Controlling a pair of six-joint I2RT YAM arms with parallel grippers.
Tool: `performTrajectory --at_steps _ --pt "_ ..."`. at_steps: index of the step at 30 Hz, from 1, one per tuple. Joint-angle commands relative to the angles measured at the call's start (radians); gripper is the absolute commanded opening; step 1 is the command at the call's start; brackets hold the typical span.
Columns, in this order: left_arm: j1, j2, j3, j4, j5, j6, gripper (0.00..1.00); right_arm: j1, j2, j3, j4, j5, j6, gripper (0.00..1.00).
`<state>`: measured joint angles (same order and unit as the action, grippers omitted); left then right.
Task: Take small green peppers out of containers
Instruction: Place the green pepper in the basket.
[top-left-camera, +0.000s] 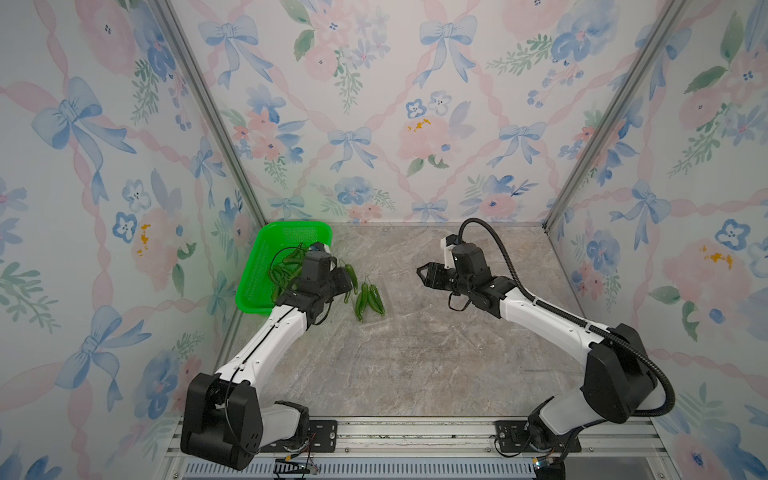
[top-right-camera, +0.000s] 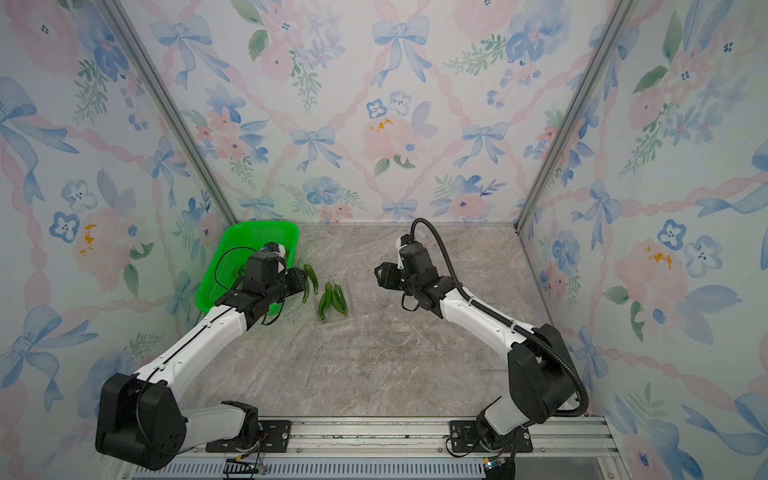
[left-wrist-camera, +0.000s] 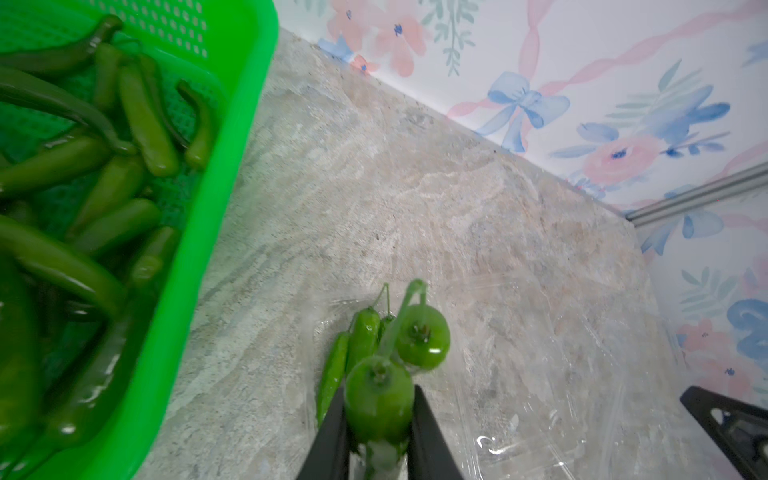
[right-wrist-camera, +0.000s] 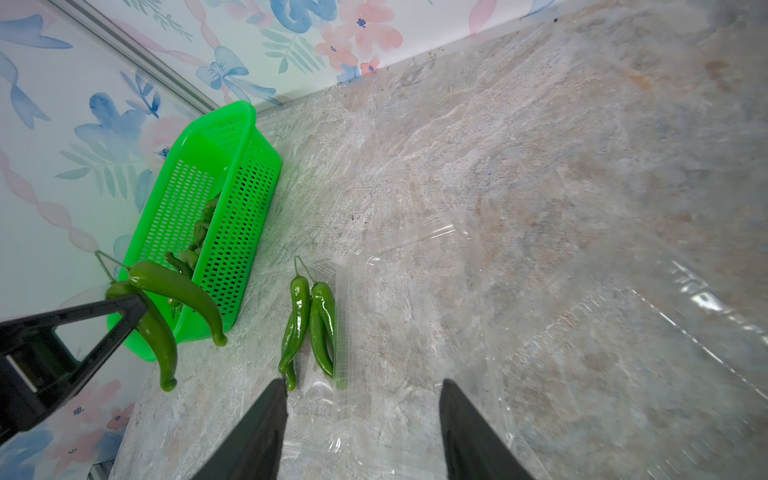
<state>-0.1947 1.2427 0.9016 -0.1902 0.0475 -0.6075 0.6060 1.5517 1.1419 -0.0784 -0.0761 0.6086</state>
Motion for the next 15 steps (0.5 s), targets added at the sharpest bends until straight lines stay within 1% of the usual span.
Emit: performTrajectory --at_steps 1,5,8,10,15 --pt "0.094 -0.05 0.024 -0.03 0.029 0.033 0.07 0.018 0.042 0.053 -0.031 -0.032 -0.022 0.59" --pt "0.253 -0.041 0.04 -0.044 0.08 0.039 0.07 0.03 0.092 0.099 -0.055 -0.067 -0.041 0.59" --pt "0.332 -0.004 0.053 -0.053 0.078 0.048 0.07 0.037 0.138 0.135 -0.074 -0.089 -0.06 0.59" --pt "0.37 0.029 0.06 -0.053 0.075 0.052 0.07 0.039 0.167 0.162 -0.088 -0.104 -0.074 0.59" --pt "0.442 0.142 0.076 -0.053 0.027 0.061 0.08 0.041 0.254 0.253 -0.133 -0.16 -0.117 0.59"
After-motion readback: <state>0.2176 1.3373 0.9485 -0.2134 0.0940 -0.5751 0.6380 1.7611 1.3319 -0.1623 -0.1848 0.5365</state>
